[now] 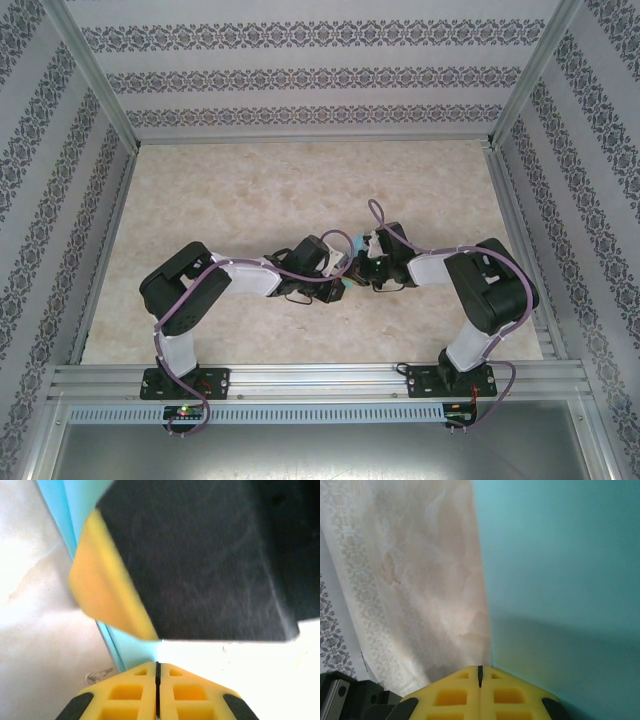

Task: Fold a paper plane with a square sheet of paper (pick it up from the middle)
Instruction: Fold the wing for the fifth time at the center of the table.

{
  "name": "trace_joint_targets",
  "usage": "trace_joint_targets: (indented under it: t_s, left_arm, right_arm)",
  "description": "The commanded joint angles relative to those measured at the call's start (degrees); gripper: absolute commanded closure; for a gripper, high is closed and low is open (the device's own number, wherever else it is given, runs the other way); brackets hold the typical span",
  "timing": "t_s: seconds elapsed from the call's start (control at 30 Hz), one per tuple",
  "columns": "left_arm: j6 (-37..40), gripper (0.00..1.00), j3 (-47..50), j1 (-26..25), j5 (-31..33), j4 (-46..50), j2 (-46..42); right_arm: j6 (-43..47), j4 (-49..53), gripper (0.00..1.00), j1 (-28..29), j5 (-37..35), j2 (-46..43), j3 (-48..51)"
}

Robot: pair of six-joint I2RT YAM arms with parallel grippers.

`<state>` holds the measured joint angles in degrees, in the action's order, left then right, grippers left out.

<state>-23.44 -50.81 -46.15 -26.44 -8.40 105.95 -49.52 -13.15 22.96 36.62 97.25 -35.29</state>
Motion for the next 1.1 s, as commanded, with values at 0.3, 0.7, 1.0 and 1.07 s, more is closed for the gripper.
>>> trace_joint_targets:
  t_s: [0.3,0.7,1.0,1.07]
  left_arm:
    - [5.47,0.90,5.04,-0.61,5.05,12.95,2.67]
    - [5.78,0.91,6.38,-0.65,5.31,13.41,2.11]
    - [4.99,0.90,6.01,-0.61,3.79,12.00,1.06]
    - [4.74,0.90,5.82,-0.58,3.91,11.67,1.08]
  right_arm:
    - [3.14,6.64,0.96,-4.93,-9.00,5.87,-10.72]
    - [6.49,11.51,0.96,-8.70,-9.63,11.96,-20.92]
    - [8.68,14.40,0.96,-10.26,-8.98,15.07,-26.62]
    - [9.28,14.76,0.96,-10.64,-8.61,14.62,-27.01]
